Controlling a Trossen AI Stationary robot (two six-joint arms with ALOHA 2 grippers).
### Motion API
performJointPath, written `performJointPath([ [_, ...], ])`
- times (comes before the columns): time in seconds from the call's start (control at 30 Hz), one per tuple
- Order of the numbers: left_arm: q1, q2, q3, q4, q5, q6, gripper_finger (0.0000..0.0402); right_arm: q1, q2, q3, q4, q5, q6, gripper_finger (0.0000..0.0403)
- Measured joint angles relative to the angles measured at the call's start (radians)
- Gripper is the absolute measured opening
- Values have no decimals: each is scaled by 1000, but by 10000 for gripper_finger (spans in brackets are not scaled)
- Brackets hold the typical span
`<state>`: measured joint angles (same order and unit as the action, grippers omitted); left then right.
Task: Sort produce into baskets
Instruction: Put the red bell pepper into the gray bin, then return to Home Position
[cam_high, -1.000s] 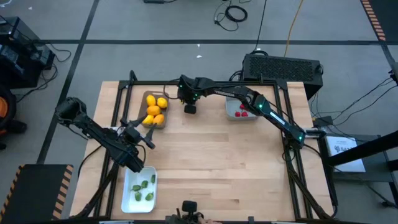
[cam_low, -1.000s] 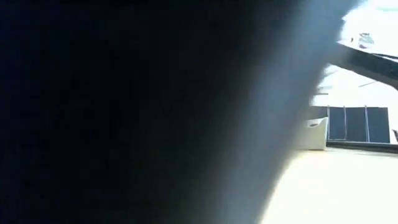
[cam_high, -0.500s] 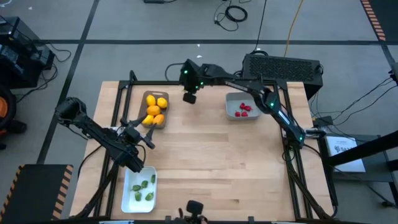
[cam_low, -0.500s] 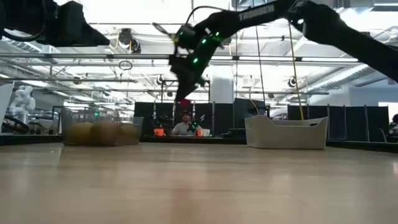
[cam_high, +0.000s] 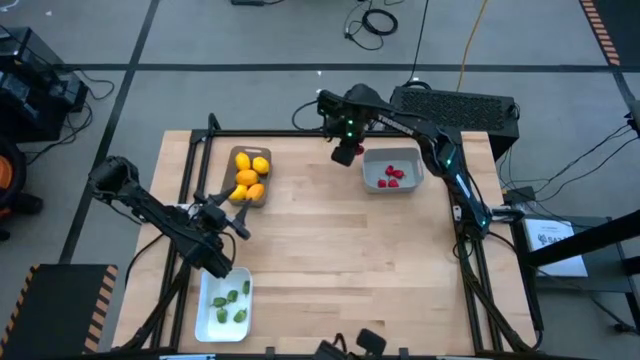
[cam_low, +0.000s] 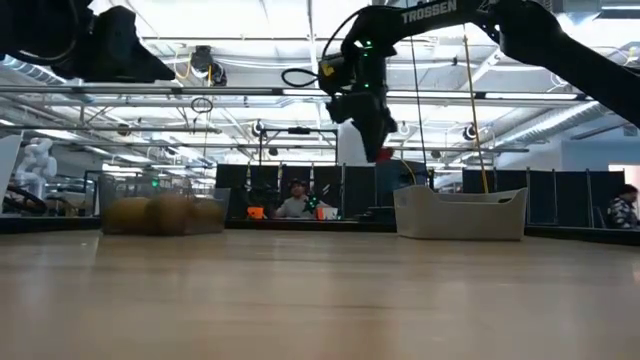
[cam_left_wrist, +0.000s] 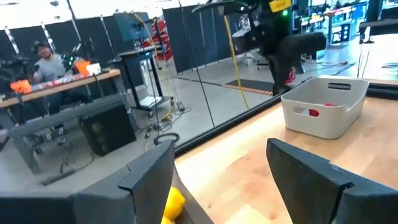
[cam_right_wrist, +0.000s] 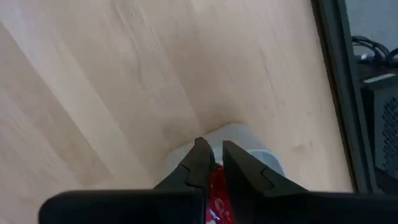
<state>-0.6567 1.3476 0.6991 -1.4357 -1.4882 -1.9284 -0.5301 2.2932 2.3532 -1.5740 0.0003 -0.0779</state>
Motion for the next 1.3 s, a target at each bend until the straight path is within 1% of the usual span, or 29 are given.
performJointPath([
  [0.13,0,0,0,61,40,58,262,-2,-29,-42,6,6,20,29],
  [0.23,0,0,0,123,63,137,262,-2,-94,-134,7,31,32,29],
  [0.33,0,0,0,163,80,204,262,-2,-189,-303,71,51,62,29],
  [0.53,0,0,0,173,82,210,262,-4,-438,-747,387,55,98,29],
  [0.63,7,0,0,173,80,212,262,-3,-526,-910,496,60,104,37],
  [0.73,21,0,0,171,70,214,262,-10,-597,-1020,596,60,134,52],
  [0.8,36,0,0,171,58,214,262,-19,-624,-1069,603,80,138,66],
  [0.9,58,0,0,173,44,208,262,-28,-654,-1114,607,186,145,92],
  [0.97,71,0,0,181,44,208,262,-34,-671,-1127,605,221,146,110],
  [1.03,78,0,0,193,51,208,262,-37,-681,-1131,608,225,145,129],
  [1.1,84,0,0,195,76,208,262,-39,-692,-1131,622,207,131,147],
  [1.23,87,-2,0,191,171,214,262,-37,-742,-1131,623,197,111,175],
  [1.3,87,-10,0,202,201,242,262,-38,-783,-1131,620,158,118,182],
])
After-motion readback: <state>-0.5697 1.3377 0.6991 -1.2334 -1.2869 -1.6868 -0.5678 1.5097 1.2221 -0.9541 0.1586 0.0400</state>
